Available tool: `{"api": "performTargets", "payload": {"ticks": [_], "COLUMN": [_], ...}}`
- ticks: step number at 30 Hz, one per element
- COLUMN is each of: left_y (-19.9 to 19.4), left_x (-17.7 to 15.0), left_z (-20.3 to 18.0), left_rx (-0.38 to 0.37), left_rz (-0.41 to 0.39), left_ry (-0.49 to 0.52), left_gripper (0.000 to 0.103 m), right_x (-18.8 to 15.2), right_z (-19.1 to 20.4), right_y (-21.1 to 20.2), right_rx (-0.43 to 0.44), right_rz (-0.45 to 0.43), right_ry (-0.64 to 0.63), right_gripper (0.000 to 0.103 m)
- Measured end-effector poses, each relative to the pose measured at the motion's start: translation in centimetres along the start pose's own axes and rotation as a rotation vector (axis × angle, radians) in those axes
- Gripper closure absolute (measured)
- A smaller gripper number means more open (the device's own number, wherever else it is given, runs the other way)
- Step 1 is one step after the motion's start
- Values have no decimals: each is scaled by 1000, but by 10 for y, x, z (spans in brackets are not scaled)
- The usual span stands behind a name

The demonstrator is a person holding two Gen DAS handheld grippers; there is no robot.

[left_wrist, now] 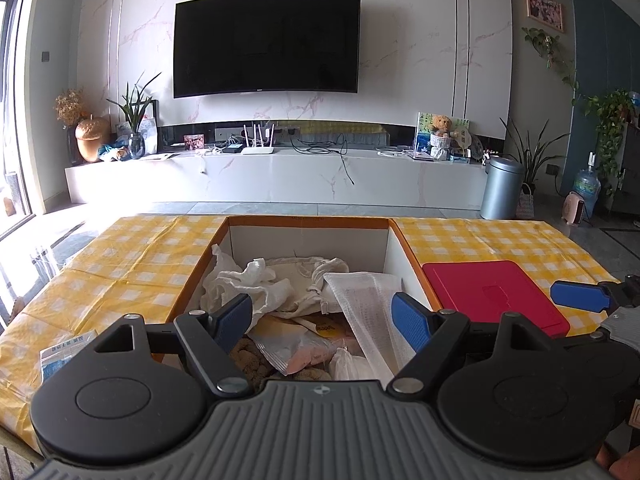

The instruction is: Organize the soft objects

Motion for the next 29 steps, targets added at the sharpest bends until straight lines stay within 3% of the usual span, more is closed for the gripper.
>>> {"api": "performTargets", "payload": {"ticks": [29], "left_y": [6], "left_x": [-8], "left_z": [0], "left_rx": [5], "left_rz": [45], "left_ry": [-6], "left_gripper": [10], "right_x": [-7], "right_z": [5], "right_y": [6], "right_rx": [3], "right_rz": [33], "right_ry": [-33], "right_gripper": [3]}}
Point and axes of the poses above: each gripper's, at about its wrist camera, not at the fingertips, and y roughly the way its jaws point, z to its left, x to its top, the point moved 9 cm from there along y, roughly the way its jaws point, and after that the axes turned 9 degrees about -z, right-handed, at the moved point
